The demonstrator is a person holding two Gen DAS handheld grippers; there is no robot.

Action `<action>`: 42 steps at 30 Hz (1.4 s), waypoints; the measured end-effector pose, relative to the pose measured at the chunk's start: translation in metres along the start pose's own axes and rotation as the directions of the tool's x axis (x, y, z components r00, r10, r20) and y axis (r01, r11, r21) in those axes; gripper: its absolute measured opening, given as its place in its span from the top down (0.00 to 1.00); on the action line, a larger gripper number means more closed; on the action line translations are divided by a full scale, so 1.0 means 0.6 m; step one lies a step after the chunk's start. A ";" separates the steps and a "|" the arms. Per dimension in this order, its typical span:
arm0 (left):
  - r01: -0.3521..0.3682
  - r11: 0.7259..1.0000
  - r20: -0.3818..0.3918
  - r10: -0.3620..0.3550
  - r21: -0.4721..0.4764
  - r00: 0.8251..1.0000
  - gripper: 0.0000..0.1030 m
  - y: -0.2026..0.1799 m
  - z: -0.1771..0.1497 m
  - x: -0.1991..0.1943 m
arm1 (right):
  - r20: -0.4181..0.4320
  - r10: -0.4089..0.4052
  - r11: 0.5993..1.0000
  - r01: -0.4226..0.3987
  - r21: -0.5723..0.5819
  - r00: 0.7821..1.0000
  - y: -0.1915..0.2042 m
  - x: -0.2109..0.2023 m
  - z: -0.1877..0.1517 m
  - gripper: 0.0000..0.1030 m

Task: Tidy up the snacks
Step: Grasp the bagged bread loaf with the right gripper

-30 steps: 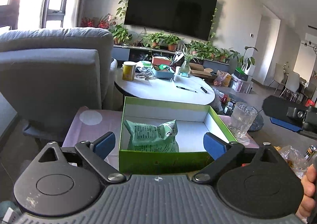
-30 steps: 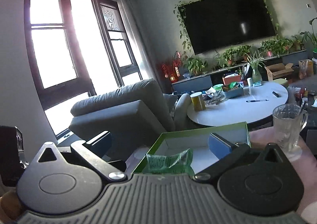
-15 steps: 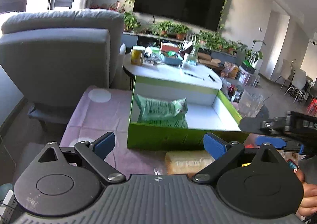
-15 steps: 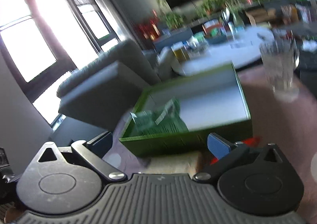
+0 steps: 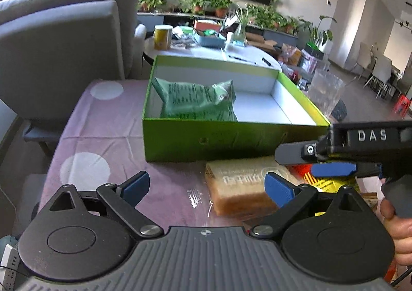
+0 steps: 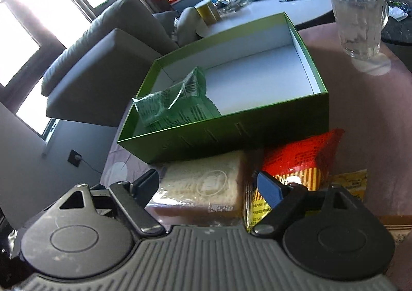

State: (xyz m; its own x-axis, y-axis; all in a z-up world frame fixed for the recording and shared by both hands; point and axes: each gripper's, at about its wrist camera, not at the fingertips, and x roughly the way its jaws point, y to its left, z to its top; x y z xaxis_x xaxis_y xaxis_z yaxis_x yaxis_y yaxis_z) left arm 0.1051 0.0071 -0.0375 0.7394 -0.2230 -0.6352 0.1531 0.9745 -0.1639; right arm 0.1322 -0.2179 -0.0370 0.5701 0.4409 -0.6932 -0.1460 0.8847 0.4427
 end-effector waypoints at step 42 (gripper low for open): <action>0.082 0.996 0.001 -0.082 0.017 0.997 0.31 -0.012 0.016 -0.022 | -0.178 0.080 0.987 -0.104 -0.126 0.981 0.045 0.016 0.028 0.39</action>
State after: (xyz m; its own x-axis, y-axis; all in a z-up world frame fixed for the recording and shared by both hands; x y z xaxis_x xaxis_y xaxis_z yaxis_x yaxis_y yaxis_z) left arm 0.1008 0.0032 -0.0208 0.7247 -0.3025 -0.6191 0.2245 0.9531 -0.2030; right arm 0.1475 -0.1923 -0.0221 0.4040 0.5303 -0.7454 -0.3050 0.8463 0.4368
